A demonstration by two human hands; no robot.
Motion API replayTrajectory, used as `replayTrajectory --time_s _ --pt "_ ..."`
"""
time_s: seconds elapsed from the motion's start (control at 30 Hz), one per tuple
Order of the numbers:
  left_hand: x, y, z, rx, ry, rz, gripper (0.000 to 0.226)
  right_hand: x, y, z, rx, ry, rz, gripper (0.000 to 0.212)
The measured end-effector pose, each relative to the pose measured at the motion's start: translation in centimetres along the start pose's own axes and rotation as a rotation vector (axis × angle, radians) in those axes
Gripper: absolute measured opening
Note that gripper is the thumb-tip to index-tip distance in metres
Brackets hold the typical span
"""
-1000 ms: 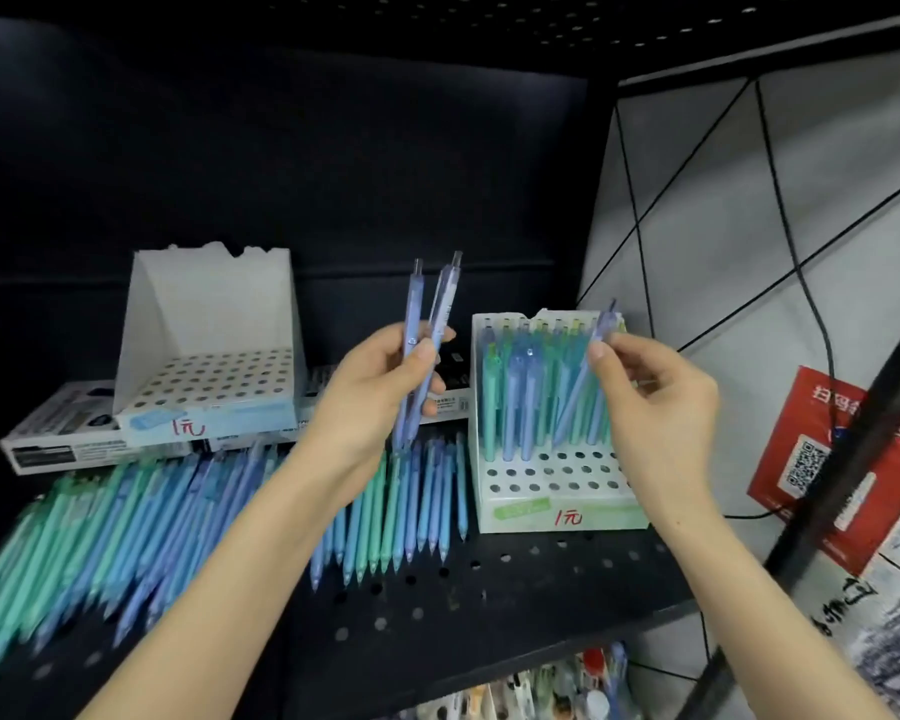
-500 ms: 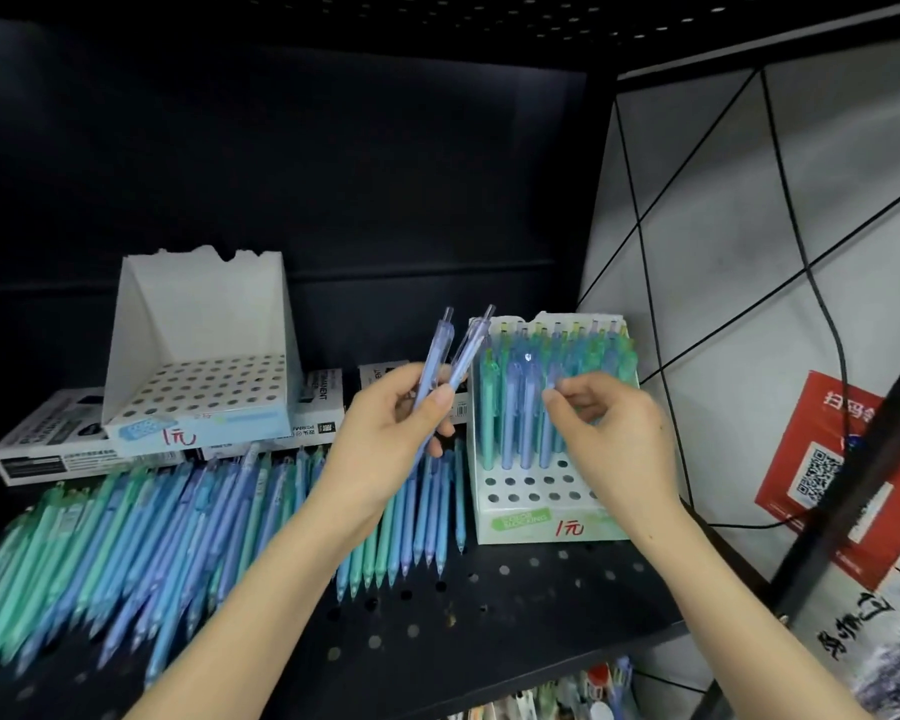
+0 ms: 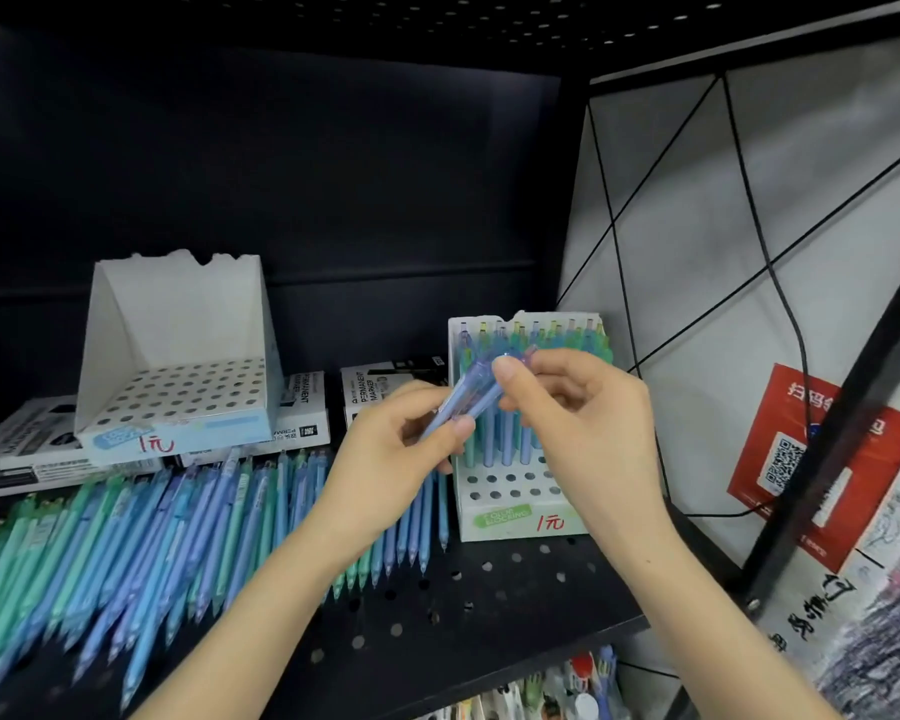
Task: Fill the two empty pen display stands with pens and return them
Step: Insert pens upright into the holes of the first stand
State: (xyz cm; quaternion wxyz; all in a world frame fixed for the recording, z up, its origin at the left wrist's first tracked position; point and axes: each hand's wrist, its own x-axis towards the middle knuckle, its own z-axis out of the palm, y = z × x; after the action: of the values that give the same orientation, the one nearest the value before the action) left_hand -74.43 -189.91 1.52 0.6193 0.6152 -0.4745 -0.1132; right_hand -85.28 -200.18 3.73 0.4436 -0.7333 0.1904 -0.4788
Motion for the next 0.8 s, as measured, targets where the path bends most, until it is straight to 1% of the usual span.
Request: replayTrajectory --time_s 0.07,0.13,0.17,0.23,0.27,0.33,0.4,0.5,0.63,0.7,0.8 --pt "0.0 -0.1 0.0 0.019 -0.018 0.021 0.020 0.2 -0.1 0.2 0.019 -0.023 0.052 0.021" --pt "0.0 -0.3 -0.1 0.061 -0.019 0.030 0.021 0.4 0.0 -0.4 0.075 -0.056 0.112 0.011" --pt "0.0 -0.3 -0.1 0.084 -0.011 0.030 0.021 0.5 0.0 -1.1 0.097 -0.056 0.140 0.009" --pt "0.0 -0.3 -0.2 0.108 0.038 0.032 0.024 1.2 -0.1 -2.9 0.131 0.009 0.168 0.019" --pt "0.1 -0.4 -0.4 0.114 0.076 0.025 0.025 1.7 -0.1 -3.9 0.118 0.057 0.148 0.023" --pt "0.2 -0.6 -0.7 0.155 0.145 -0.001 0.025 2.4 0.0 -5.3 0.026 0.132 0.071 0.026" --pt "0.3 -0.9 -1.0 0.176 0.171 -0.036 0.025 2.8 0.6 -5.7 -0.116 0.147 0.011 0.023" --pt "0.4 -1.2 -1.0 0.178 0.150 -0.093 0.025 2.9 1.9 -4.9 -0.318 0.109 -0.037 0.018" --pt "0.1 -1.3 -0.8 0.228 0.110 -0.128 0.009 3.1 2.9 -4.0 -0.467 0.066 -0.089 0.022" --pt "0.1 -1.1 -0.8 0.244 0.106 -0.113 0.008 3.1 3.1 -3.6 -0.507 0.030 -0.117 0.024" --pt "-0.1 -0.7 -0.5 0.254 0.105 -0.105 0.013 3.4 3.1 -3.1 -0.555 -0.016 -0.160 0.024"
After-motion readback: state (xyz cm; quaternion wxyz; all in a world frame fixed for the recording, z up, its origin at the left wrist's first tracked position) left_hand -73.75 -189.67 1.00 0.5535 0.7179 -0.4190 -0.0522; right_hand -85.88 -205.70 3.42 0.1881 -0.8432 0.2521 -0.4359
